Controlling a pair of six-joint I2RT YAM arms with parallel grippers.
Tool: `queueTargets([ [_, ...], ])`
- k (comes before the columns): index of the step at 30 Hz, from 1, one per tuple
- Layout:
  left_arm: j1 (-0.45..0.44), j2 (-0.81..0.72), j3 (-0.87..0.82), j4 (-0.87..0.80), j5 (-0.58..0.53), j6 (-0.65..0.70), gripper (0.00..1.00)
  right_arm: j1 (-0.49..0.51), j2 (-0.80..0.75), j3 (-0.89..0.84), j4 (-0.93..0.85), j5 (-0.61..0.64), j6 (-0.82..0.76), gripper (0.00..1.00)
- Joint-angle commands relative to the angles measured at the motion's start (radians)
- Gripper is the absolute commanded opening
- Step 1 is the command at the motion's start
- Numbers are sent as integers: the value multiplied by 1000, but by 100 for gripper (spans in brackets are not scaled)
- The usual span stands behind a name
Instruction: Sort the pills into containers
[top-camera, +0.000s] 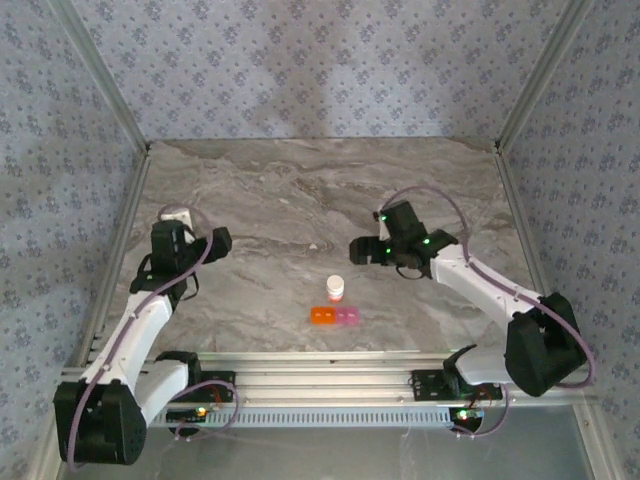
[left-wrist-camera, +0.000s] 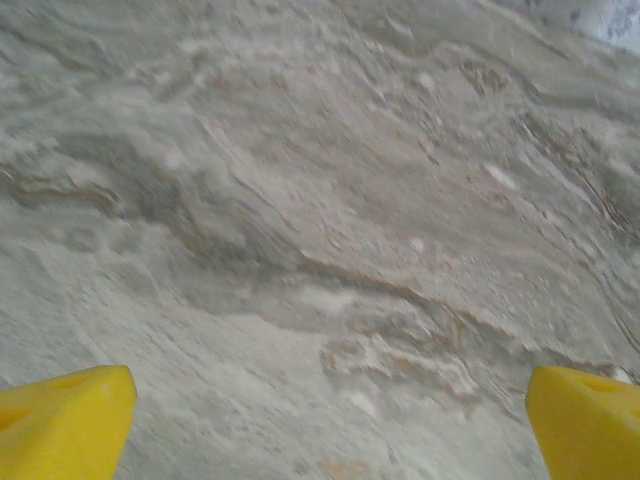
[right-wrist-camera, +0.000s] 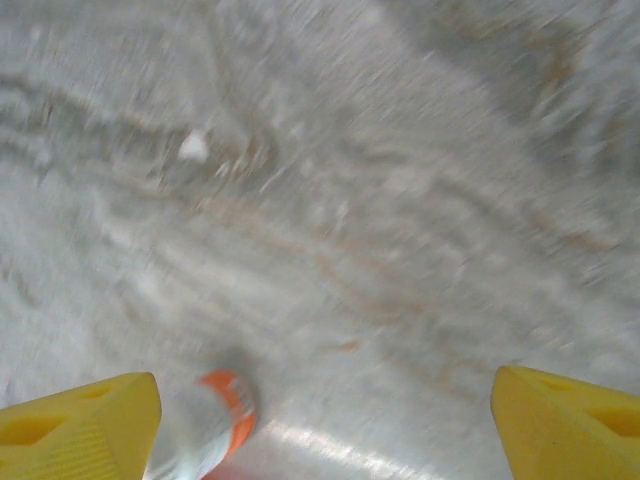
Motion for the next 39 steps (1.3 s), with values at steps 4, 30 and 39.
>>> queueTargets([
  [4, -80, 78, 95, -163, 29, -45, 100, 174, 46, 71, -107, 74, 40, 89],
  [30, -197, 212, 159, -169, 3, -90, 100, 285, 332, 155, -117, 47, -14, 53],
  [39, -215, 231, 154, -167, 4, -92, 100, 173, 339, 218, -114, 74, -50, 36],
])
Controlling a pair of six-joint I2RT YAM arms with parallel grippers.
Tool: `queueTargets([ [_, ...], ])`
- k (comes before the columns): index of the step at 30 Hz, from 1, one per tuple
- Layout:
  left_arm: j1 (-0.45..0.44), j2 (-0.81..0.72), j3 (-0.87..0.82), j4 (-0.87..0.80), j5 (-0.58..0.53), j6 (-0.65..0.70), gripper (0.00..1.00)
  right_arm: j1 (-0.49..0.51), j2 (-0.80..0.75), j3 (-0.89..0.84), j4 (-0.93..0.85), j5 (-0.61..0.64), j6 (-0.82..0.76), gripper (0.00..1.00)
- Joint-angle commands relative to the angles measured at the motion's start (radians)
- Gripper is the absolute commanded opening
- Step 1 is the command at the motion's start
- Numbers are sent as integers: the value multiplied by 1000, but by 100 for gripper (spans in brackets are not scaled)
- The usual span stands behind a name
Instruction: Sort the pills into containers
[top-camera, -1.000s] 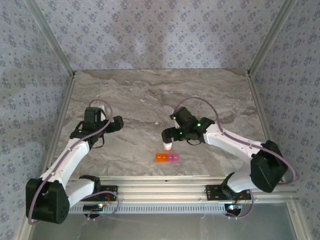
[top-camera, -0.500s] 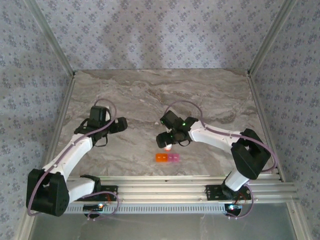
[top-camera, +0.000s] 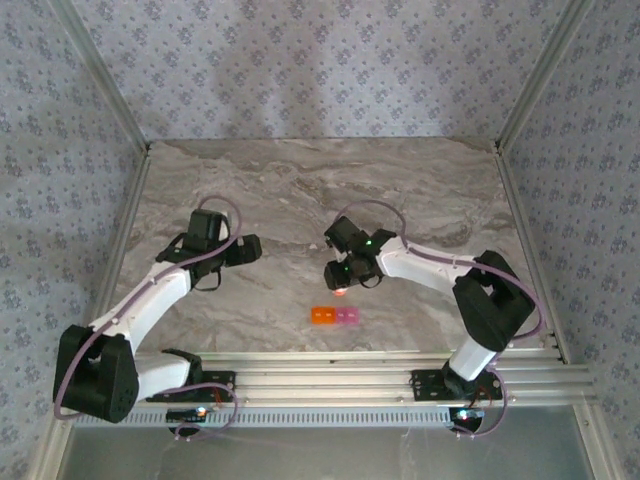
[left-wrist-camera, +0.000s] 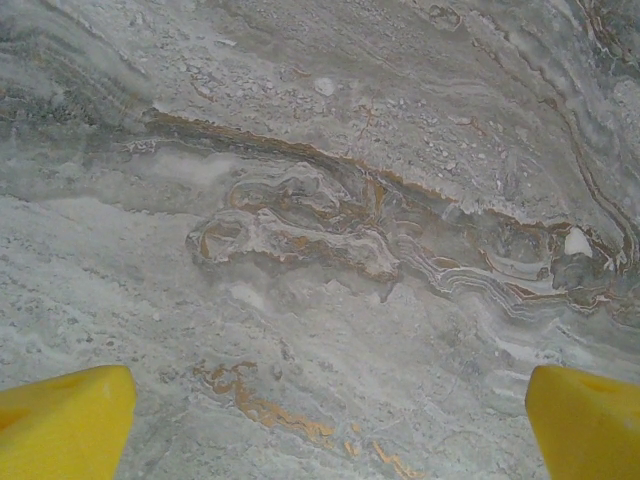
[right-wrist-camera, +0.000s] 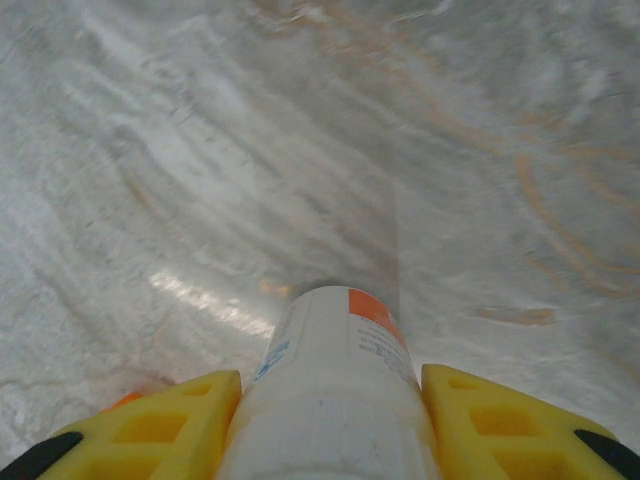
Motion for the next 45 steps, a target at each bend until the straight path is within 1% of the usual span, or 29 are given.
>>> queueTargets([
  [1, -10, 4, 20, -5, -3, -8, 100, -61, 19, 64, -19, 29, -34, 36],
  [4, -13, 4, 19, -8, -3, -8, 99, -136, 45, 108, -28, 54, -56, 36],
  [6, -15, 4, 17, -15, -2, -10, 100, -190, 75, 171, -26, 73, -73, 36],
  [11, -25, -4, 12, -28, -3, -18, 100, -282, 167, 268, -35, 114, -117, 37],
  [14, -30, -12, 13, -38, -4, -24, 100, -309, 200, 284, -11, 124, -131, 39],
  [20, -38, -26, 16, -57, -10, -22, 100, -329, 244, 287, 1, 102, -122, 44],
  [23, -39, -29, 21, -64, -15, -17, 100, -330, 259, 283, 7, 98, -113, 51],
  [26, -39, -28, 24, -70, -16, -16, 100, -329, 260, 287, 6, 96, -111, 64],
  [30, -39, -27, 25, -78, -17, -12, 100, -330, 231, 307, -14, 86, -117, 78],
  [35, -39, -25, 26, -83, -15, -5, 100, -345, 140, 343, -57, 69, -118, 85],
  [40, -39, -30, 20, -89, -11, -1, 100, -340, -5, 331, -137, 77, -106, 86],
  [45, -39, -31, -2, -71, 46, -2, 98, -266, -180, 215, -205, 81, -70, 85],
])
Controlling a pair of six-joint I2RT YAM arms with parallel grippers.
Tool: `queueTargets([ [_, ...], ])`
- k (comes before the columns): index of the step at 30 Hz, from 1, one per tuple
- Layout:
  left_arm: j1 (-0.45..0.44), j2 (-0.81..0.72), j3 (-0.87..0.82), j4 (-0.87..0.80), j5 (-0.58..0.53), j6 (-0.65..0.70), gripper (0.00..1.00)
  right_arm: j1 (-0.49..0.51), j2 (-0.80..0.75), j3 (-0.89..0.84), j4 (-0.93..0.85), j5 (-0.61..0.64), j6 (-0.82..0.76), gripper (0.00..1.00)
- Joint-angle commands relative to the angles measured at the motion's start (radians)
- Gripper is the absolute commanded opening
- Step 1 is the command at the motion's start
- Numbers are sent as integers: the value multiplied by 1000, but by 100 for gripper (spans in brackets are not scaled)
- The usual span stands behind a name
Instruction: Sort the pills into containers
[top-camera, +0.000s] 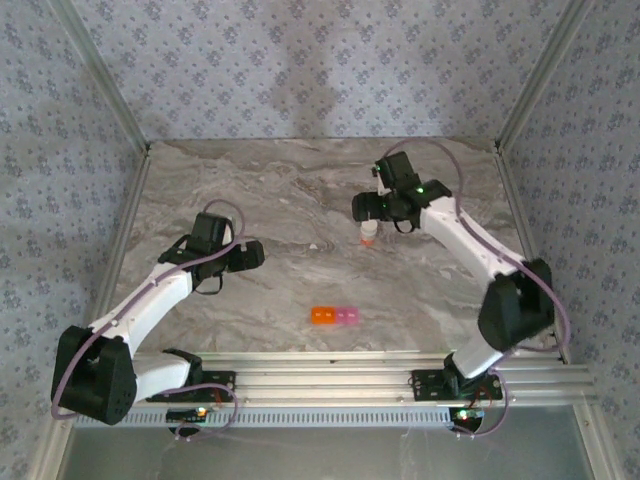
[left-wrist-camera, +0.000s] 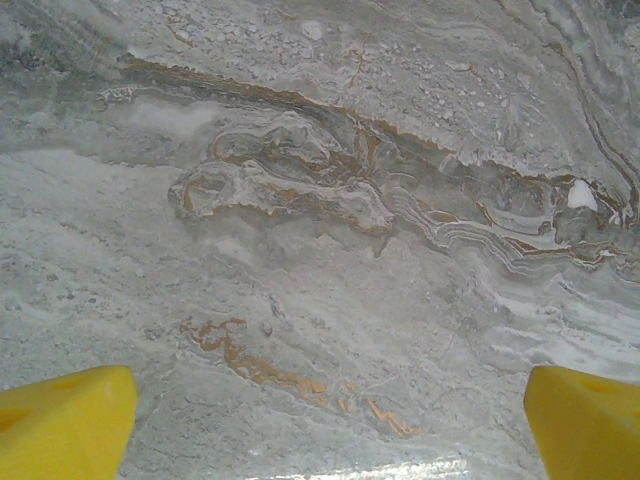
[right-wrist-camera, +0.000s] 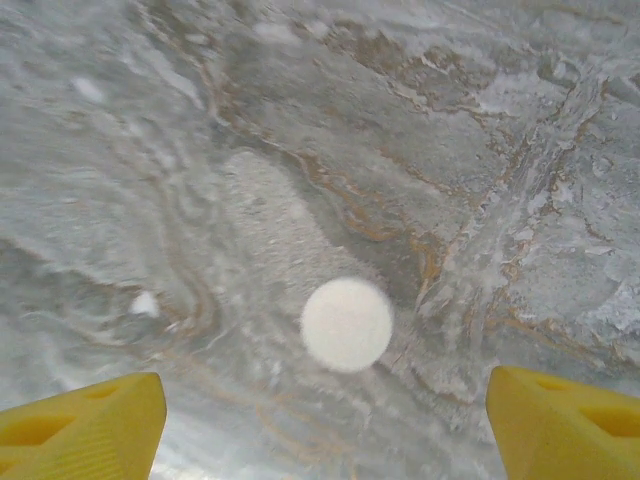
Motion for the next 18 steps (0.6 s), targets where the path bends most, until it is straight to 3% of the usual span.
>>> queueTargets([
  [1, -5, -23, -4, -8, 49, 1, 98, 67, -109, -85, -118, -2, 41, 85],
  [7, -6, -40, -18, 2, 88, -10, 99, 291, -256, -271, -173, 62, 133, 84],
  [12, -7, -51, -20, 15, 82, -22, 99, 468, -272, -415, -101, 65, 200, 84],
  [18, -6, -30, -10, 13, 81, -32, 99, 581, -244, -554, 23, 69, 228, 85],
])
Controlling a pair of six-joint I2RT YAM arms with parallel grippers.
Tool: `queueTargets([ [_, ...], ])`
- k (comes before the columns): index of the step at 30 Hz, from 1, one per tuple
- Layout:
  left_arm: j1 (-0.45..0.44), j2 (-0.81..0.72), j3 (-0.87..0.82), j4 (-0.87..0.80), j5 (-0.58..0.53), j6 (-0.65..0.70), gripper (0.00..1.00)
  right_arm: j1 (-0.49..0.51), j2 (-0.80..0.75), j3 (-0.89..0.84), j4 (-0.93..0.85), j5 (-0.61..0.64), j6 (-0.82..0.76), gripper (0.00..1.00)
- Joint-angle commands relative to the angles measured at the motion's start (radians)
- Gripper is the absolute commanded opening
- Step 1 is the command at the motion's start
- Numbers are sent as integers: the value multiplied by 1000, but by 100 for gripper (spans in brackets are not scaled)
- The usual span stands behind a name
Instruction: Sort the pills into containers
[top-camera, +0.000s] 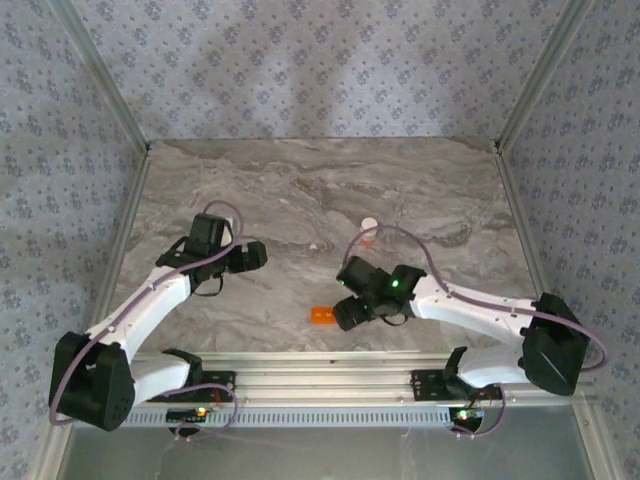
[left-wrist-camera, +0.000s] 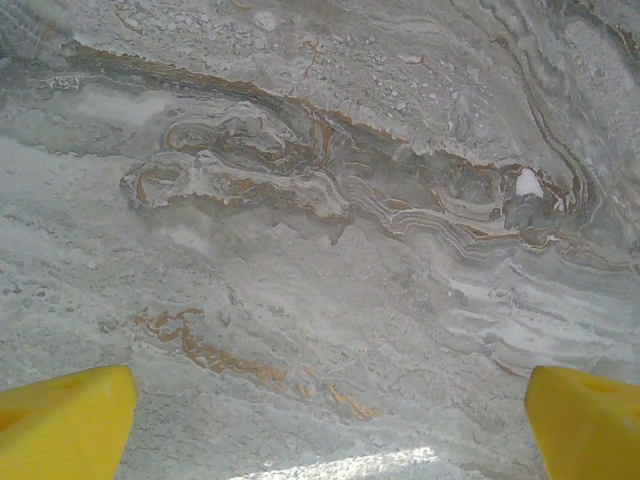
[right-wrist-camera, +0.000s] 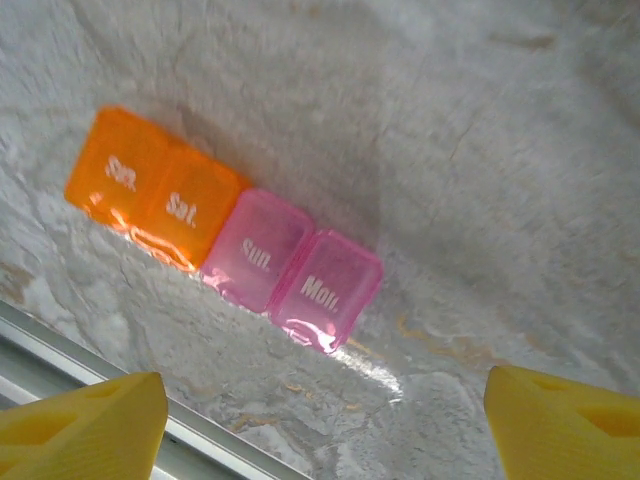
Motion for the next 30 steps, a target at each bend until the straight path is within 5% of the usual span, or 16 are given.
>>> queueTargets([
  [1, -6, 3, 4, 4, 13, -18, 99, 33, 16, -51, 68, 29, 47, 85],
  [30, -5, 3, 0, 7, 4, -34, 100, 12, 355, 111, 191, 72, 76, 79],
])
